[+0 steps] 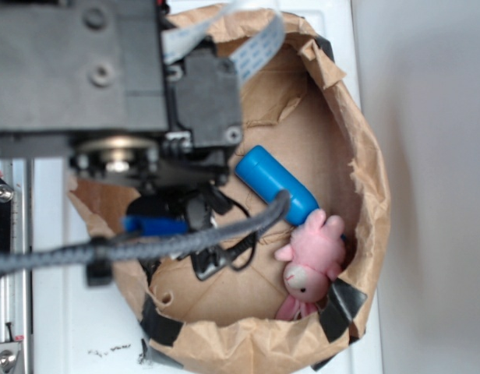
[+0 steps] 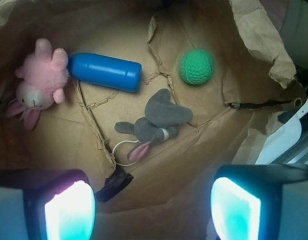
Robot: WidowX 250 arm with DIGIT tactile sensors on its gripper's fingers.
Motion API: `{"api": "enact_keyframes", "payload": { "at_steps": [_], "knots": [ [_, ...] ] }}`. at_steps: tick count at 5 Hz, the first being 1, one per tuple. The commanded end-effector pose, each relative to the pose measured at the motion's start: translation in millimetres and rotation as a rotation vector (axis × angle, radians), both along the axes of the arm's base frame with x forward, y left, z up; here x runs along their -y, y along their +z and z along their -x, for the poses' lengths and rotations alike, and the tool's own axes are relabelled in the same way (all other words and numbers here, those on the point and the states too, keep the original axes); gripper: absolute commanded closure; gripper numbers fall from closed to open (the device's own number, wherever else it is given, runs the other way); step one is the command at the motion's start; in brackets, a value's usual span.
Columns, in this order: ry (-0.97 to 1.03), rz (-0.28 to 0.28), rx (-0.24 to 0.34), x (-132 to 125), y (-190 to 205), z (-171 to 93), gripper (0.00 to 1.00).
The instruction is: Grab the gray animal.
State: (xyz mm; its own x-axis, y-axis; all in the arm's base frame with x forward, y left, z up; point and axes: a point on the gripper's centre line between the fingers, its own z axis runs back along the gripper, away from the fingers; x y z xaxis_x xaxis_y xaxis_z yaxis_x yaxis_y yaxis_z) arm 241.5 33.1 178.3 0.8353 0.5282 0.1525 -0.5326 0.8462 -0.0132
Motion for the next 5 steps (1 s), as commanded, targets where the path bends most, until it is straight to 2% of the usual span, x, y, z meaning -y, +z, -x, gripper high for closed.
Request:
{"api": "enact_keyframes", "payload": {
  "at_steps": [1, 2, 4, 5],
  "knots": [
    [0.03, -0.05, 0.05, -22.5, -31.8, -21.7, 0.0],
    [0.037, -0.09, 0.034, -27.6, -60.2, -30.0, 0.0],
    [0.013, -0.108, 0.021, -28.3, -95.8, -20.6, 0.0],
    [-0.019, -0.044, 0.012, -35.3, -130.0, -16.5, 0.0]
  ]
}}
